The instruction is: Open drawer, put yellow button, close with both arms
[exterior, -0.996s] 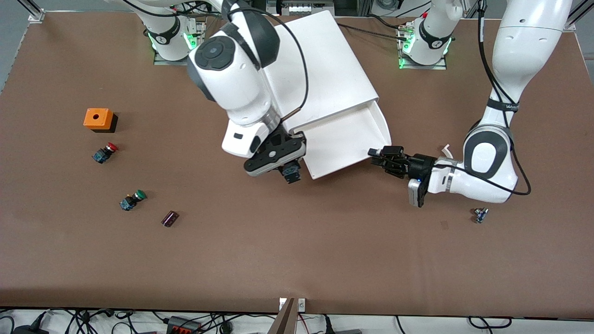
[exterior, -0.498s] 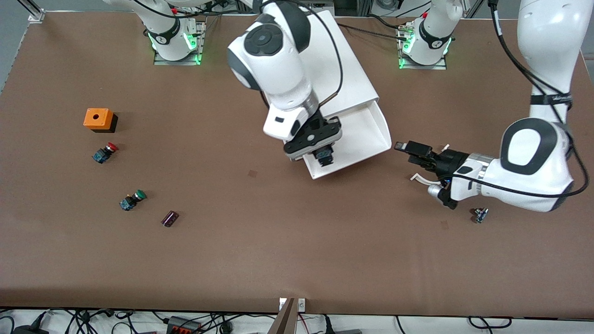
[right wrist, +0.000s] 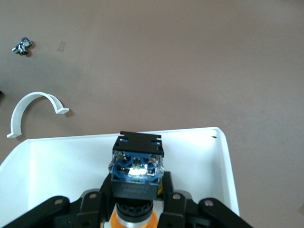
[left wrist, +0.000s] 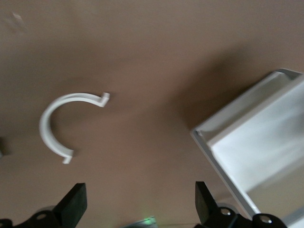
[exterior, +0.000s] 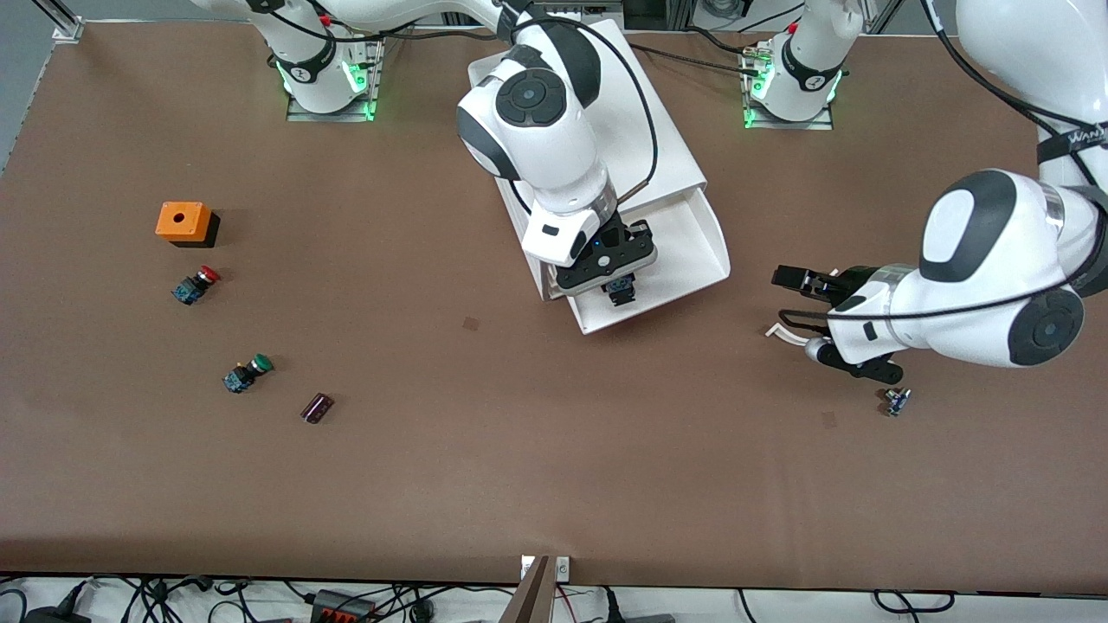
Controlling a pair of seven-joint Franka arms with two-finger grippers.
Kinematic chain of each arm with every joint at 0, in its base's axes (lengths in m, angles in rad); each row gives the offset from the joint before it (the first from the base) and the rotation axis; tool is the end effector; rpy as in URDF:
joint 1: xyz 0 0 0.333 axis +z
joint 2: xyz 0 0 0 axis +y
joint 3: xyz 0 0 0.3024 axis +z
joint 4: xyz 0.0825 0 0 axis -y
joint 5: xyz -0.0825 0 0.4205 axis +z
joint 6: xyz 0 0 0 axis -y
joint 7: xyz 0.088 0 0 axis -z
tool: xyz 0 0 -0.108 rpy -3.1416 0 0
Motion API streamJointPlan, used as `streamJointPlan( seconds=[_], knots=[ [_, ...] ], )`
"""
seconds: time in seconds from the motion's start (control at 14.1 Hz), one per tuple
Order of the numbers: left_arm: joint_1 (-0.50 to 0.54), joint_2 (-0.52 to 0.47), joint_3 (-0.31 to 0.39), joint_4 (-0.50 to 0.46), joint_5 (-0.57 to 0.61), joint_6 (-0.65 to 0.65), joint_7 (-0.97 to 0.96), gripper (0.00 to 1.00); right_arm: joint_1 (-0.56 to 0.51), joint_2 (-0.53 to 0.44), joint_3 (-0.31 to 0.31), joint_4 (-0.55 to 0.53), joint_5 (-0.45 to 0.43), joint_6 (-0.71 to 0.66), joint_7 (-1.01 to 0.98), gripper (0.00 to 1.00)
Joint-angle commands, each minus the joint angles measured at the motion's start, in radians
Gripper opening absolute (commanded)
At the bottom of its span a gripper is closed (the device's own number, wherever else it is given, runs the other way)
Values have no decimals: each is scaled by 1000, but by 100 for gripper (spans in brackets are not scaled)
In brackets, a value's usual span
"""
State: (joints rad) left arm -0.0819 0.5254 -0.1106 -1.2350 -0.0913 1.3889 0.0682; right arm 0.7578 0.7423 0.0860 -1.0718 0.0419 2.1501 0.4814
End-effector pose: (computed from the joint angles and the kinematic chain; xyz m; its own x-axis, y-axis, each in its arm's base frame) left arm 0.6822 -0.1286 0.4252 0.8989 -0.2668 -0.3476 -0.2199 -0.9608 0.1687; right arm 0.5549 0.5925 0.4074 0.9311 0.2693 0.2460 0.3277 -0.9139 -0.2398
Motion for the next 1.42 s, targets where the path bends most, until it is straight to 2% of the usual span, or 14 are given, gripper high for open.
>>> streamJointPlan(
  seconds=[0.0, 0.43, 1.28, 1.35],
  knots=[
    [-18, 1, 3, 72, 171, 41, -16, 100, 32, 29, -8, 44, -2, -15, 20, 0],
    [1, 2, 14, 94, 173, 97, -148, 100, 61, 57, -8, 44, -2, -22, 23, 0],
    [2, 1, 11, 91, 171, 108, -200, 100, 78, 57, -6, 52, -2, -133, 20, 0],
    [2, 1, 9, 91, 171, 108, -202, 100, 80, 57, -8, 71, -2, -133, 22, 7]
  ],
)
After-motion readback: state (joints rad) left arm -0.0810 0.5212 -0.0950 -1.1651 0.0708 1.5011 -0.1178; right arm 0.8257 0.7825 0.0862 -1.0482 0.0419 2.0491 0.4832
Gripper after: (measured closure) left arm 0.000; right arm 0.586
